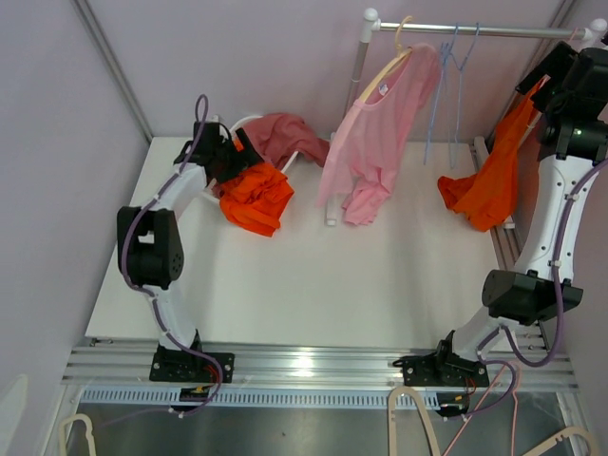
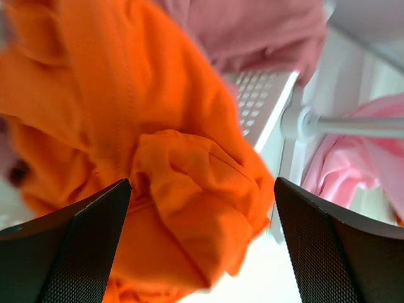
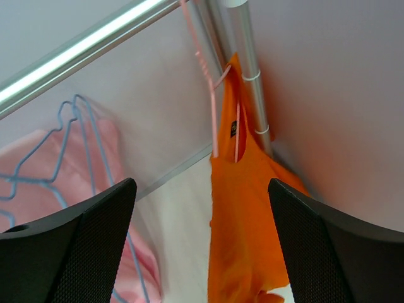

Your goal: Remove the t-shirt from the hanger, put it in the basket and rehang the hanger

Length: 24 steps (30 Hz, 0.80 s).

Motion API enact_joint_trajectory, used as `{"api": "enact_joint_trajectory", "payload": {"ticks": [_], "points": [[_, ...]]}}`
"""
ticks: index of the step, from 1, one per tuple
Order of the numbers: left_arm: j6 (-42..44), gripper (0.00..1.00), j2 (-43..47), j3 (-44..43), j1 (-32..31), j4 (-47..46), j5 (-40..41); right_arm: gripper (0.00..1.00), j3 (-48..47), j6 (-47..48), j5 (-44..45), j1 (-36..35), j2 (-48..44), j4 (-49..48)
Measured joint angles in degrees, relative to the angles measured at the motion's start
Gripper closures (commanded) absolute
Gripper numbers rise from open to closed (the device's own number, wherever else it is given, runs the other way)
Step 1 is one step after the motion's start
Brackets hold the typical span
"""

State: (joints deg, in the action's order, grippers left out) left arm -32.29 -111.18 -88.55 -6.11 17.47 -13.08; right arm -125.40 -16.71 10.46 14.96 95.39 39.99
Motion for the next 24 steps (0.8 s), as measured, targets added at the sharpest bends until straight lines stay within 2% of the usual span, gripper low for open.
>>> {"api": "enact_joint_trajectory", "payload": {"ticks": [4,10,13,16,19,22,24], "points": [[0.35,0.0,7.13,-0.28,-0.46,0.0,3.89,0.15,-3.93,-0.09,-0.44,1.9,4.39,0.87],[-0.17,0.0,15.87,-3.08,-2.29,-4.9,1.9,0.16,-8.74,0.02,-1.27,2.49,10.86,1.84],[-0.17,0.0,18.4,-3.13,-3.76,-7.23,0.68,0.21,-9.51,0.22,-1.27,2.51,13.16,1.88],[0.83,0.0,19.47,-3.08,-5.9,-9.35,0.7,0.39,-9.51,0.55,-1.25,2.71,14.71,1.66],[2.73,0.0,20.65,-1.31,-8.92,-12.28,1.4,0.41,-9.51,0.59,-1.16,2.95,15.41,0.94],[4.74,0.0,21.62,0.63,-11.52,-15.82,1.92,0.54,-9.49,0.96,-0.76,3.06,15.52,-0.9],[5.75,0.01,21.62,0.7,-12.61,-17.46,1.99,0.81,-9.51,1.22,-0.63,3.06,15.56,-2.21]]}}
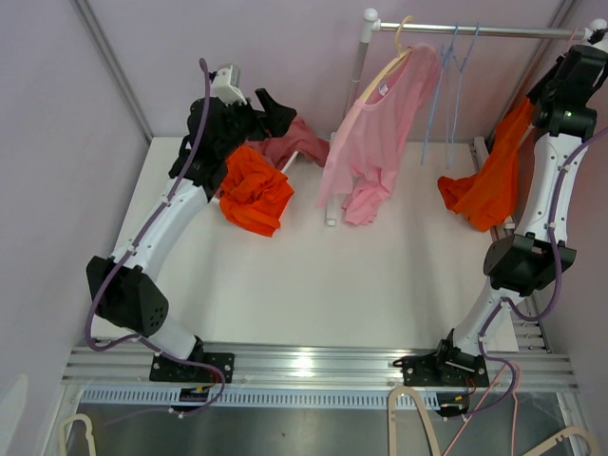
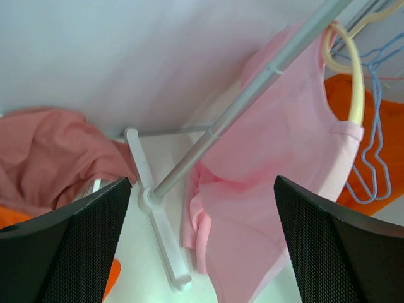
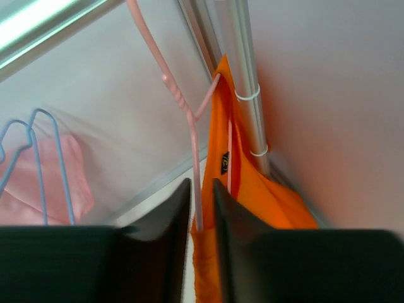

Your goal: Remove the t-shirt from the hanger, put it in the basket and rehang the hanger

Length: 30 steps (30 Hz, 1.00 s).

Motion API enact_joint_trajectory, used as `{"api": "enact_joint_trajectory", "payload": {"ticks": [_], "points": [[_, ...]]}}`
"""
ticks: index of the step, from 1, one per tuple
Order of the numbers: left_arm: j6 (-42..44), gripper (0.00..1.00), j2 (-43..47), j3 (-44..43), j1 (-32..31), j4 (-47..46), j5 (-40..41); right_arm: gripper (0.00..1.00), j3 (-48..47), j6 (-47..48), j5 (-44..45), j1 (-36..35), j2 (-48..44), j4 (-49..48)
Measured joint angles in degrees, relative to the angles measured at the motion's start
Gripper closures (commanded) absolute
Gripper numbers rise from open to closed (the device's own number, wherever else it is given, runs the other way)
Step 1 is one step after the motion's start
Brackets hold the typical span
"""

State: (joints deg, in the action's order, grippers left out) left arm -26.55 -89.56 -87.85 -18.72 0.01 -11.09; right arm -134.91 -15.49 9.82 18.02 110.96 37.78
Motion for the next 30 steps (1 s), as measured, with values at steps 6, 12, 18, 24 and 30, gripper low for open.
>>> {"api": "enact_joint_trajectory", "payload": {"ticks": [6,12,18,24,30], "points": [[1.79,0.01,0.0,0.59,-0.68,-5.31,-0.04,1.0,0.0,0.04,0.04,0.0,0.55,-2.6],[2.73,0.01,-0.02,1.99,-0.98,-7.19,-0.52,0.68,-0.24,-0.37,-0.96,0.0,1.88,-3.63],[3.82,0.01,-0.02,2.67,-1.22,-8.48,-0.66,0.56,-0.35,-0.37,-1.53,0.0,2.01,-3.8],[4.72,0.01,-0.02,2.73,-1.42,-8.66,-0.72,0.56,-0.46,-0.37,-1.55,0.0,2.03,-3.8],[5.22,0.01,-0.04,2.71,-1.49,-8.68,-1.07,0.65,-0.83,-0.39,-1.55,0.0,3.26,-3.96]]}}
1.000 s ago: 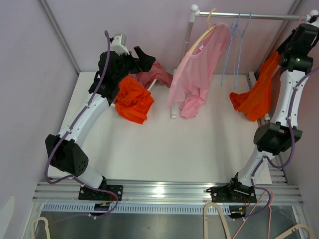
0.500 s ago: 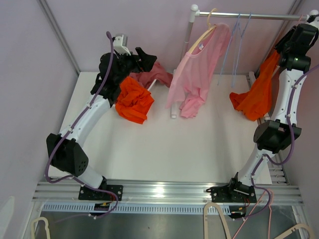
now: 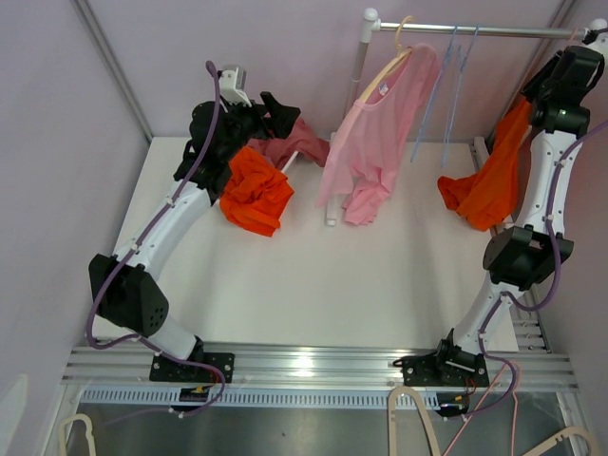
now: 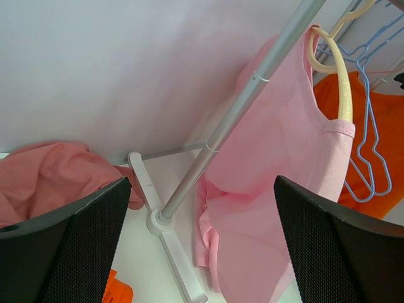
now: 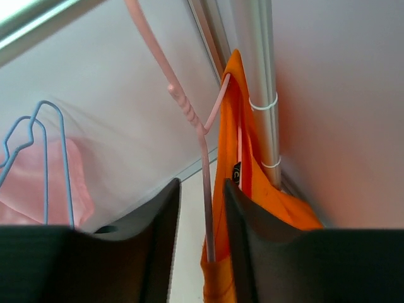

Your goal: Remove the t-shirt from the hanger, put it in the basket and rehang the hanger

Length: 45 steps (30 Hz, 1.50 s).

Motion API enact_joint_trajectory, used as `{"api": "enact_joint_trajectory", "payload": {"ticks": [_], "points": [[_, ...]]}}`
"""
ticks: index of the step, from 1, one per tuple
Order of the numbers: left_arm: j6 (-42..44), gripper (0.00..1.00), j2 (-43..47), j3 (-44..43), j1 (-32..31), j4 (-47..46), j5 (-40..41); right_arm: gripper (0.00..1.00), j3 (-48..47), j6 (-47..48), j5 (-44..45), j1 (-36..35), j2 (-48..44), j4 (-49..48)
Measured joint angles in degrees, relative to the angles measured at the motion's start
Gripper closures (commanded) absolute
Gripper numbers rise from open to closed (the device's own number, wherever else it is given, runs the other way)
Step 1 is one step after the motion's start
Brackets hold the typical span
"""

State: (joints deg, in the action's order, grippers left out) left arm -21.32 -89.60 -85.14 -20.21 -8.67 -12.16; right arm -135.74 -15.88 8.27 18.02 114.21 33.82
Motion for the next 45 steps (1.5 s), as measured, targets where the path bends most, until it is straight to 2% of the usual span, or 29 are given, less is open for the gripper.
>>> {"api": "enact_joint_trajectory", "payload": {"ticks": [1,2,3,14,17,23,29,32,36,38,40,45], "points": [[0.02,0.01,0.0,0.02,0.0,-0.02,-0.02,0.87,0.0,0.11,0.0,0.0,0.37,0.0],[0.11,0.0,0.0,0.0,0.0,-0.04,-0.02,0.97,-0.02,0.44,0.0,0.0,0.7,-0.04],[0.37,0.0,-0.02,0.02,0.0,-0.11,-0.04,1.0,-0.02,0.07,0.0,0.0,1.14,-0.09],[1.68,0.01,-0.39,0.13,-0.39,-0.98,-2.36,1.0,-1.62,0.83,-3.15,-0.59,2.34,-1.2],[3.76,0.01,0.52,2.58,-1.77,-3.61,-2.82,1.0,-1.66,2.91,-3.63,-1.97,1.64,-1.11],[5.25,0.0,5.97,15.06,-4.57,-15.37,-4.9,1.0,-1.66,6.58,-8.13,-6.38,-3.08,-1.09],[-0.28,0.01,6.78,16.72,-4.37,-21.53,-8.5,1.0,-1.53,7.82,-11.02,-7.3,-9.38,-0.52],[-4.42,0.01,6.14,15.69,-4.09,-22.77,-13.79,1.0,1.29,7.74,-11.8,-7.08,-12.7,-0.09],[-7.1,0.01,5.11,13.42,-4.9,-23.5,-19.32,1.0,11.61,6.6,-12.55,-7.02,-19.04,-0.44],[-5.51,0.01,5.7,13.46,-7.21,-23.02,-18.91,1.0,18.01,5.49,-12.87,-7.04,-22.67,-0.63],[-1.05,0.01,6.95,13.79,-12.35,-21.09,-15.45,1.0,23.08,4.59,-13.38,-7.06,-25.57,-0.72],[10.4,0.01,9.11,15.15,-29.03,-20.17,-9.11,1.0,33.57,1.75,-13.73,-7.37,-33.4,-0.61]]}}
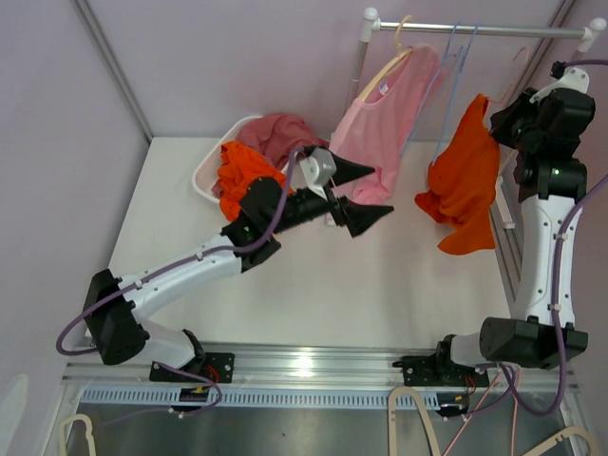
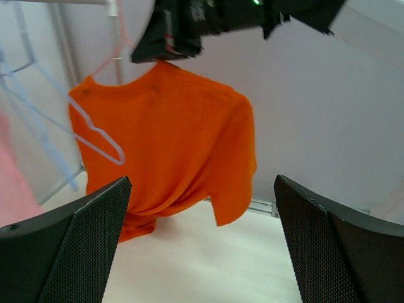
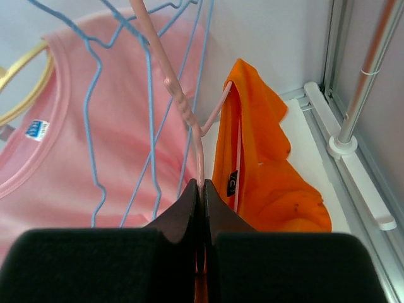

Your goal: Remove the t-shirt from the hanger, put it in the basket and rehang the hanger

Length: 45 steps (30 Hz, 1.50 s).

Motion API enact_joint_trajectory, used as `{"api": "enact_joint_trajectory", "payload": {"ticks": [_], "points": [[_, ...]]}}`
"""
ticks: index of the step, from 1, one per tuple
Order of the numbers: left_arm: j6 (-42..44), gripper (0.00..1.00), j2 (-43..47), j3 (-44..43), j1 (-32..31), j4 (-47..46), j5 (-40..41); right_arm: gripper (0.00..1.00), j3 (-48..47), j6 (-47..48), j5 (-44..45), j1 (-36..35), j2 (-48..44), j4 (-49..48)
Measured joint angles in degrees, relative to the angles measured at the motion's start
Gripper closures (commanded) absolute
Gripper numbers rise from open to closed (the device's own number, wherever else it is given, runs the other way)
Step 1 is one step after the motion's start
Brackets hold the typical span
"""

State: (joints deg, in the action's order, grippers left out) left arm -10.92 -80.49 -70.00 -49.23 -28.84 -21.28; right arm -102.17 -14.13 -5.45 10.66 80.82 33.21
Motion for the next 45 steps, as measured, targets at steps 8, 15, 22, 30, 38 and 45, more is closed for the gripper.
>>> {"api": "enact_joint_trajectory", "payload": {"ticks": [8,15,22,30,38,45], "points": [[10.88,0.01,-5.05,5.84,-14.43,-8.33,14.03,1.0,0.76,-3.26,-0.02,-0.48,-8.11,0.68],[14.01,0.01,-17.68,1.81,-19.91,-11.21,25.83,1.0,-1.03,-4.87,-1.09,-1.11,-9.64,2.14],[16.68,0.01,-22.27,-1.6,-23.1,-16.9,31.36,1.0,-1.03,-5.51,-1.57,-1.7,-10.16,3.15],[17.03,0.01,-23.43,-8.28,-24.15,-20.41,31.43,1.0,-0.92,-6.43,-2.49,-2.43,-10.27,3.04],[17.84,0.53,-29.79,-16.15,-24.13,-16.65,30.49,1.0,-0.81,-6.86,-2.58,-4.98,-10.67,3.02],[16.31,0.99,-30.82,-16.39,-24.15,-10.95,28.83,1.0,-0.81,-6.82,-2.12,-5.9,-10.99,2.97]]}}
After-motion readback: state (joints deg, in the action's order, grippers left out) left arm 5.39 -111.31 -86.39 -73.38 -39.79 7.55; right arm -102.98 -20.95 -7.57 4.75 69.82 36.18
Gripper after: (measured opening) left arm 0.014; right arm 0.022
